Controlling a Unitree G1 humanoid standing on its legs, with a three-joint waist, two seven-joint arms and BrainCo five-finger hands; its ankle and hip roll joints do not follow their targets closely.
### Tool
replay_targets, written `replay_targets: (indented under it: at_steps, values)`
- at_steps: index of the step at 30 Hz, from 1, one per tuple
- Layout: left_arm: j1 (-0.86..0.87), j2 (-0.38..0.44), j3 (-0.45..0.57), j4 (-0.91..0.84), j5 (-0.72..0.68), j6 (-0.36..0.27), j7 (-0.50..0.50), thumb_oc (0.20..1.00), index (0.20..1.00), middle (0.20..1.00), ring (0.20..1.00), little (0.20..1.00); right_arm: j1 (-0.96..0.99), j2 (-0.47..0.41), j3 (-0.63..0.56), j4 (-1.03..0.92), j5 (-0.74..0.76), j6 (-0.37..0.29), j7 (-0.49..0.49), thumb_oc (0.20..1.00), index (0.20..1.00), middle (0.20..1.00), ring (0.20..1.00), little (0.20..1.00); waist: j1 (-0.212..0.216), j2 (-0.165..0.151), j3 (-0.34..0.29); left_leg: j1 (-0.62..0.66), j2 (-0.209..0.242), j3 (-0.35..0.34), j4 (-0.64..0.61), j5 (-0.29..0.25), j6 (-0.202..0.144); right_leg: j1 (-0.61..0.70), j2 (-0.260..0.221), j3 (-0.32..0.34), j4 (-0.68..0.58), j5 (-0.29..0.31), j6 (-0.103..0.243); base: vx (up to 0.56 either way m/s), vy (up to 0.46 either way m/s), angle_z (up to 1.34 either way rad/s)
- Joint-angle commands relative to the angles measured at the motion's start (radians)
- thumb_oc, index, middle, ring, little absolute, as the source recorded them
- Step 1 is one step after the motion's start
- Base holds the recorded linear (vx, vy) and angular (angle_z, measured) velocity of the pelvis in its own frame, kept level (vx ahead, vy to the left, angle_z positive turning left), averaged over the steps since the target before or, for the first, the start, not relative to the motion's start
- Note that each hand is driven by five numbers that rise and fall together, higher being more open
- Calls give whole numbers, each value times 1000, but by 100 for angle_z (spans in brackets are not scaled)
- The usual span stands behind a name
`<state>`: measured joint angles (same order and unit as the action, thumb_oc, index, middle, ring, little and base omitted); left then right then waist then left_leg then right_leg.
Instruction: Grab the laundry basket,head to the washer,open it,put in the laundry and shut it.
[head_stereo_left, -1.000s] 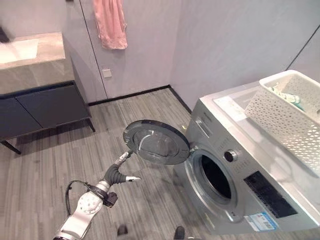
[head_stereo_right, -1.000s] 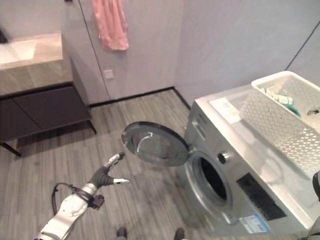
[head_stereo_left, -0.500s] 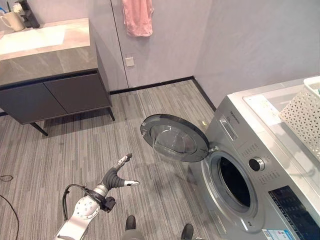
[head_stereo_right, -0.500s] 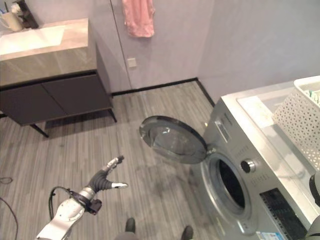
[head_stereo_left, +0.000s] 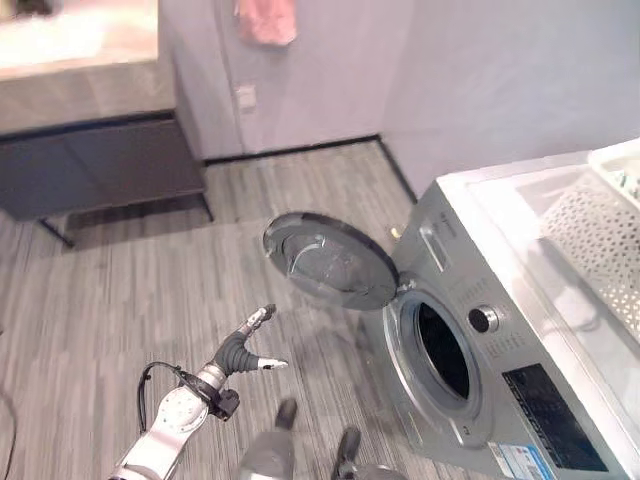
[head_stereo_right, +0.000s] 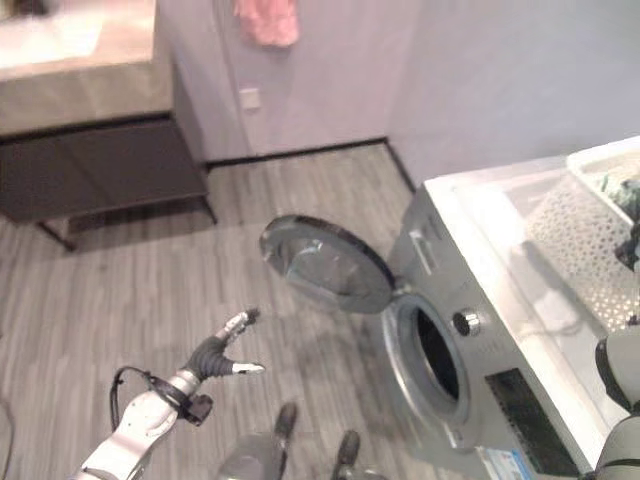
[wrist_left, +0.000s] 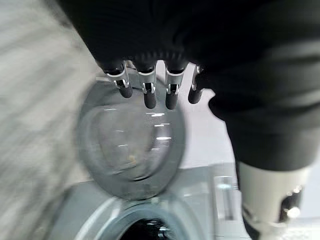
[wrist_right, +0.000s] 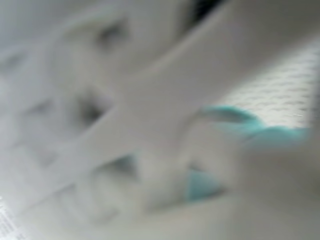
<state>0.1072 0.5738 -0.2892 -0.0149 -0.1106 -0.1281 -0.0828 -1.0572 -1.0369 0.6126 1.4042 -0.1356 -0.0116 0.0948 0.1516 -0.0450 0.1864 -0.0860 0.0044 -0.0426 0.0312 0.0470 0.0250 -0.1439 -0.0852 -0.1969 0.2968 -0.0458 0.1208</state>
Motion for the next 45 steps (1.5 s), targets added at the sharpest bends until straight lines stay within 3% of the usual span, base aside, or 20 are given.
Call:
replay_targets:
  at_steps: [1,2,5,11,22,23,24,25,38,45]
  values:
    - [-5,65,44,-115,-12,-45,12,1000,1000,1000,1000,1000,-29,14,23,-21,-10,8,32,1000,1000,1000,1000,1000,5,-39,-6,-73,25,7,84,-122,-8,101,-145,-92,-64,-73,11,117,-141,-16]
    - [-5,71,43,-112,-12,-45,10,1000,1000,1000,1000,1000,-7,-1,10,-19,0,8,46,1000,1000,1000,1000,1000,3,-44,-6,-87,22,13,118,-132,-10,155,-149,-113,-143,-57,7,127,-111,-32]
    - [6,49,37,-107,-10,-37,1,1000,1000,1000,1000,1000,40,18,-13,-9,7,22,108,1000,1000,1000,1000,1000,10,-62,-6,-71,23,22,143,-148,-17,180,-150,-106,-197,3,26,79,-73,0]
    - [39,28,-1,-126,-21,-28,-42,1000,1000,1000,1000,1000,90,37,-17,-2,20,26,148,1000,1000,1000,1000,1000,25,-94,-49,-30,43,17,88,-135,-33,243,-108,-134,-293,3,31,102,-84,0]
    - [75,24,-4,-129,-22,-28,-49,1000,1000,1000,1000,1000,130,-30,-30,5,-8,15,144,1000,1000,1000,1000,1000,70,-92,-69,9,67,-21,-77,-46,-75,287,-68,-199,-375,-14,26,37,-59,12]
    - [77,22,-3,-128,-23,-29,-47,1000,1000,1000,1000,1000,121,-41,-23,10,-29,11,129,849,849,849,849,849,74,-90,-67,13,71,-24,-88,-42,-81,292,-63,-204,-381,-19,24,9,-38,8]
    - [75,21,-3,-125,-28,-29,-43,1000,1000,1000,1000,1000,114,-47,-20,19,-51,9,108,388,388,388,388,388,77,-87,-66,13,73,-26,-95,-36,-84,291,-62,-210,-383,-22,24,14,-70,6]
    - [60,16,-6,-118,-34,-30,-31,1000,1000,1000,1000,1000,107,-51,-32,31,-73,7,55,200,200,200,200,200,82,-82,-63,10,75,-36,-104,-25,-89,290,-58,-216,-384,-26,22,-1,-39,7]
    - [8,0,-20,-95,-26,-32,18,1000,1000,1000,1000,1000,-1,-126,-69,41,-44,9,-83,200,200,200,200,200,59,-81,-73,26,80,-46,-106,-33,-96,315,-46,-239,-384,-46,14,9,-12,9]
    - [-43,7,-22,-67,-5,-31,60,1000,1000,1000,1000,1000,-200,-206,-24,17,-2,27,-220,200,200,200,200,200,25,-107,-89,44,89,-36,-103,-50,-96,319,-43,-222,-383,-44,14,0,0,0]
